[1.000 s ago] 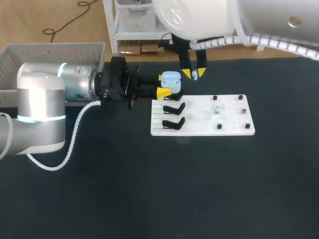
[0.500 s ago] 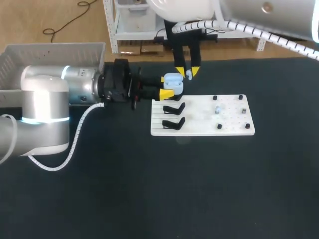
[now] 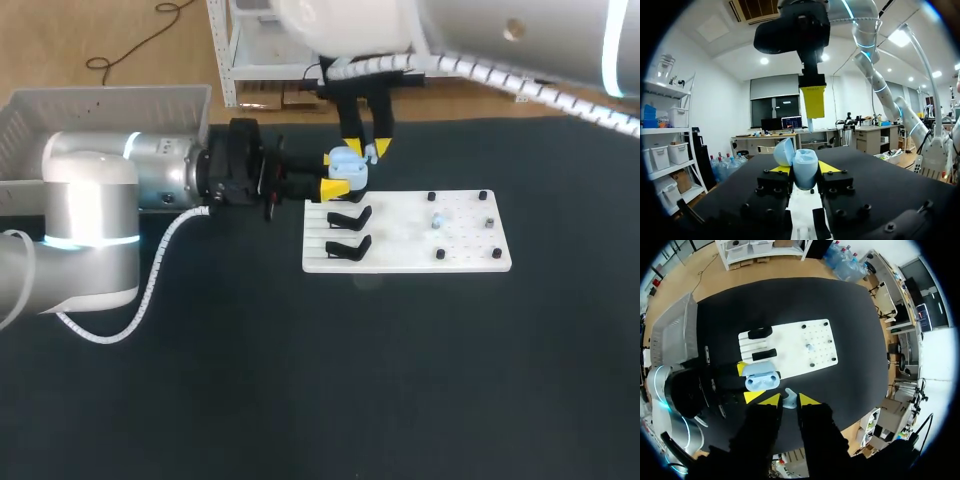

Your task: Pick up each earbud case from the left stands, insert the matching earbuds, close the lid, and place the case in the box.

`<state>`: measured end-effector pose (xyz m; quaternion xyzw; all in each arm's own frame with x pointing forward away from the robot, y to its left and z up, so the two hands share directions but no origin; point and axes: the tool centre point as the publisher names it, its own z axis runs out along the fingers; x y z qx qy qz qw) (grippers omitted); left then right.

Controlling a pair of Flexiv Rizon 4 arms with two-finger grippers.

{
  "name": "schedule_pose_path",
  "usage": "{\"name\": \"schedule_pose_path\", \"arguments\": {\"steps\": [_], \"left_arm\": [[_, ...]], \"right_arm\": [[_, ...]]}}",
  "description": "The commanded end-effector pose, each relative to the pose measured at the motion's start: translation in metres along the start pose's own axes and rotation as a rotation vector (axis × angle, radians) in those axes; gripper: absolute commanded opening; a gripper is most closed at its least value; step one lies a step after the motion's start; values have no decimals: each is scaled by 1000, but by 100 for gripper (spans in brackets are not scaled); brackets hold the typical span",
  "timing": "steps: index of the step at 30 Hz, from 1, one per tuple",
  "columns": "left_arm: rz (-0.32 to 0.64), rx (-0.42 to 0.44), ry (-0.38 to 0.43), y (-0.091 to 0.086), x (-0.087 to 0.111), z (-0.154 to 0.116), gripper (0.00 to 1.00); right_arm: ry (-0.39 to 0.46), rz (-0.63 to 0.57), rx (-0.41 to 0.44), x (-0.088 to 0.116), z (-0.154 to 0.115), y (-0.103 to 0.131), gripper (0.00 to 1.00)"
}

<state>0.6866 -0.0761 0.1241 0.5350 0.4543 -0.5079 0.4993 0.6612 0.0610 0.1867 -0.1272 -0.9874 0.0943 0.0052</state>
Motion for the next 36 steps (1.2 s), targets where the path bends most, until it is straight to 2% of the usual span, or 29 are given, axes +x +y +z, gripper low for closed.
{"name": "schedule_pose_path", "arguments": {"steps": [1,13,36], "left_arm": [[2,-3,-1,0,1,0,0],[2,-3,-1,0,1,0,0],[2,-3,-1,0,1,0,0]], "right_arm": [[-14,31,47,3,0,12,0],[-14,89,93,-1,3,22,0],[16,124,110,-11,9,27,0]]}}
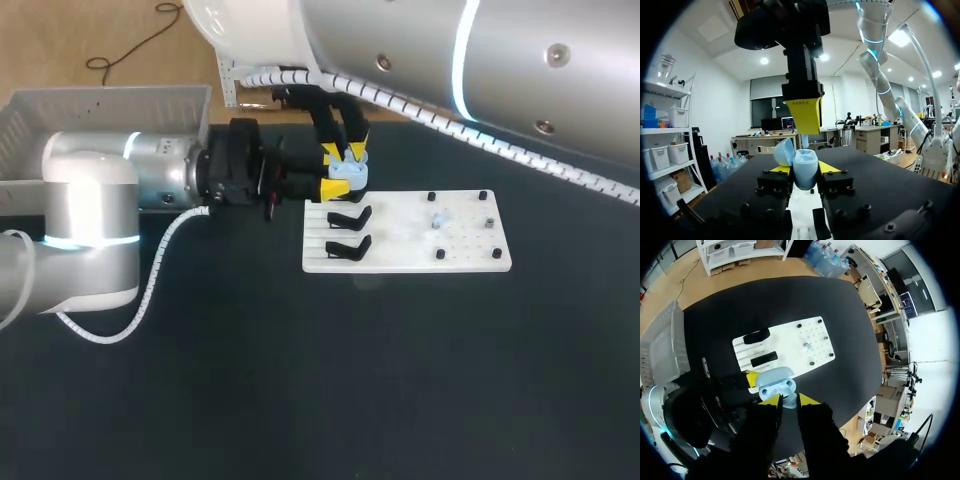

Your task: Pick up each earbud case from the left stands, insert the matching earbuds, close the lid, and place the case in the box.

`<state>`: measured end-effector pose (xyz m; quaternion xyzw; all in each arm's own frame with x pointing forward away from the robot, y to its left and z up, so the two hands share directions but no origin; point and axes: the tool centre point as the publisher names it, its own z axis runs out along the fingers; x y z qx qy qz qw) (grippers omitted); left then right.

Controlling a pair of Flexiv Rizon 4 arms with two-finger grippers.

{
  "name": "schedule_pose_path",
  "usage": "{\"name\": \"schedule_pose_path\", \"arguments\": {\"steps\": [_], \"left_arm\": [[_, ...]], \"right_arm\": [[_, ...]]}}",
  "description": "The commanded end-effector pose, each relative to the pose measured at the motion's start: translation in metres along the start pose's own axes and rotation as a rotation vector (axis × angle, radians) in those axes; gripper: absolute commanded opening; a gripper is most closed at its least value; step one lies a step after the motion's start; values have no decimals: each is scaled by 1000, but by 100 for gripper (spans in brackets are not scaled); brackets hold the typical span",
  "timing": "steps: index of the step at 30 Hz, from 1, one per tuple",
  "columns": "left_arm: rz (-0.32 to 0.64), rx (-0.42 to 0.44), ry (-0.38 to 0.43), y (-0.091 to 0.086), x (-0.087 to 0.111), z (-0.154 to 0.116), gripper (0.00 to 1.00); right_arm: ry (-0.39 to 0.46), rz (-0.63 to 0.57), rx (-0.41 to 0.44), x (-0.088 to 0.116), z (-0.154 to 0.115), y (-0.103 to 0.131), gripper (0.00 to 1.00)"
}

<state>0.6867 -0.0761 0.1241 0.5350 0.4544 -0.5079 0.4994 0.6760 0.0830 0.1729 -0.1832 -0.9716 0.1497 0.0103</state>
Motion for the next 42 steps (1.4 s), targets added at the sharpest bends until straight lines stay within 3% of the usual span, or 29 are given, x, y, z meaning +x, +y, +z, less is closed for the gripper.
{"name": "schedule_pose_path", "arguments": {"steps": [1,20,42], "left_arm": [[2,-2,-1,0,1,0,0],[2,-2,-1,0,1,0,0],[2,-2,-1,0,1,0,0]], "right_arm": [[13,14,-5,-2,1,0,0],[29,132,-91,-2,-3,-8,0],[25,168,-67,-5,1,-6,0]]}}
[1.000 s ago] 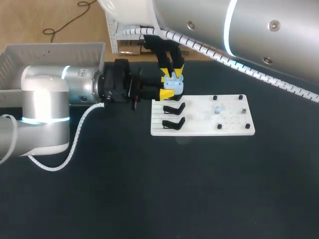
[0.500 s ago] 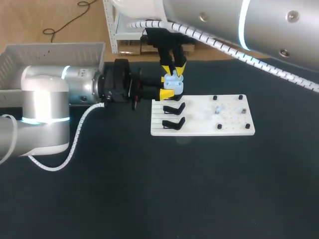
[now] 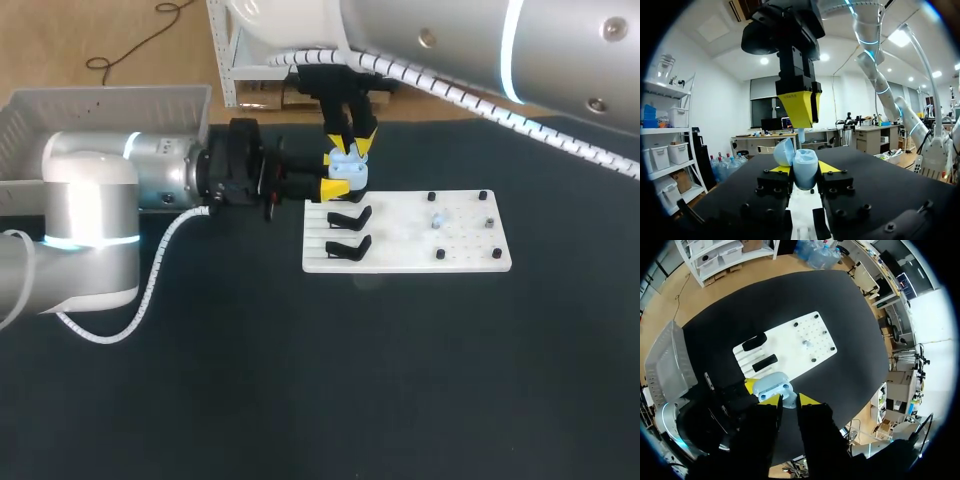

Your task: Pick up each earbud case from the left stands, insert the matching earbuds, close the lid, and place the case in the box.

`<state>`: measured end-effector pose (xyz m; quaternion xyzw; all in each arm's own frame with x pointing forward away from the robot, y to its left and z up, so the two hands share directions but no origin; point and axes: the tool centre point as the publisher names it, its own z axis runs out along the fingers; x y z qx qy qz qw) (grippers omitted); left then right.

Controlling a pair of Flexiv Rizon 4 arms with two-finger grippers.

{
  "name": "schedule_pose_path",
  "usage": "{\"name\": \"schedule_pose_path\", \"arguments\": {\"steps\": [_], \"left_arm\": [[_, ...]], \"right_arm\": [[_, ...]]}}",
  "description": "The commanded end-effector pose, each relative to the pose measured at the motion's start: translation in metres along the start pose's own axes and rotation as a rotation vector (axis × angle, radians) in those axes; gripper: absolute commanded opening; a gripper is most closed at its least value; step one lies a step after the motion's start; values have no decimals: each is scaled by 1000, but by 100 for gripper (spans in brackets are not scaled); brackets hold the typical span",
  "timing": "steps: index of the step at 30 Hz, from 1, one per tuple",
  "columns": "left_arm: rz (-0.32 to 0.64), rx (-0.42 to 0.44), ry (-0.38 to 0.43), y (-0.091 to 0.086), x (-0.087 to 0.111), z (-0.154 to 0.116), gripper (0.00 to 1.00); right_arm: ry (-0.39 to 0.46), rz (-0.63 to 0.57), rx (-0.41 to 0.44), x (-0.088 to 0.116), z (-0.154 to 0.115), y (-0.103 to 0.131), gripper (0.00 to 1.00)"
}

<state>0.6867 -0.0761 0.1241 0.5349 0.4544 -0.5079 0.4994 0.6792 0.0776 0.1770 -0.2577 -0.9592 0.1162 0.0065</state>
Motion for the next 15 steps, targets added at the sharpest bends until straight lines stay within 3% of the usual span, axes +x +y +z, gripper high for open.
{"name": "schedule_pose_path", "arguments": {"steps": [1,15], "left_arm": [[2,-2,-1,0,1,0,0],[2,-2,-1,0,1,0,0]], "right_arm": [[0,26,-4,0,4,-1,0],[1,65,4,-1,5,-1,0]]}}
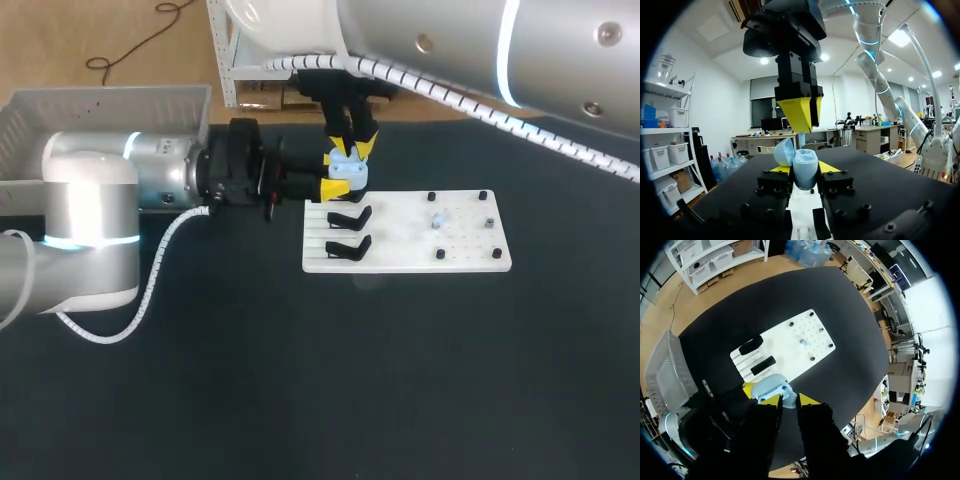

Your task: Pick up each earbud case from the left stands, insert the matching earbuds, close the lid, and place the case in the box.

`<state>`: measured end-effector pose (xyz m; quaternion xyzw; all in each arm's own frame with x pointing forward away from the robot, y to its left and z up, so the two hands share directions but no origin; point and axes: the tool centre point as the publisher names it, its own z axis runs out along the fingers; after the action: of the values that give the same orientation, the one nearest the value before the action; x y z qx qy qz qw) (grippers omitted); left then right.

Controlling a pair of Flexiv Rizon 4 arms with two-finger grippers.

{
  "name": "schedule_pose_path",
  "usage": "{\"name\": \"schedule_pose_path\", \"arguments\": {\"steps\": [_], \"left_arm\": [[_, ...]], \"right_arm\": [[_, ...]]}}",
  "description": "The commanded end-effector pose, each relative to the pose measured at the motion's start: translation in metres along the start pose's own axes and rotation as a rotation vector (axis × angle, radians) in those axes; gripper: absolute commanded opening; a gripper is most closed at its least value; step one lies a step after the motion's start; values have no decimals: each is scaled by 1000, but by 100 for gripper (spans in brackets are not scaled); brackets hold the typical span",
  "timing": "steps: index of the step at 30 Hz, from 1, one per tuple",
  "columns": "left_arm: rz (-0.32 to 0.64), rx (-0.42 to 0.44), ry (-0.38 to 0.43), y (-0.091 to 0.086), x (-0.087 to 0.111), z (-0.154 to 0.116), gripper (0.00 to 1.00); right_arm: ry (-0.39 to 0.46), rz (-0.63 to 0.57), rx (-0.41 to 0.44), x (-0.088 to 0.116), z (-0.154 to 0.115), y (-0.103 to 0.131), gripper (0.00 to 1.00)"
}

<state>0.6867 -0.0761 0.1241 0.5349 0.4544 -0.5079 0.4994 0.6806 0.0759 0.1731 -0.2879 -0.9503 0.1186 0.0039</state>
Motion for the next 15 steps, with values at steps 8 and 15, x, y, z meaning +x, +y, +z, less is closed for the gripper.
{"name": "schedule_pose_path", "arguments": {"steps": [8,15], "left_arm": [[2,-2,-1,0,1,0,0],[2,-2,-1,0,1,0,0]], "right_arm": [[8,-5,11,4,2,3,0],[16,-5,18,2,5,5,0]]}}
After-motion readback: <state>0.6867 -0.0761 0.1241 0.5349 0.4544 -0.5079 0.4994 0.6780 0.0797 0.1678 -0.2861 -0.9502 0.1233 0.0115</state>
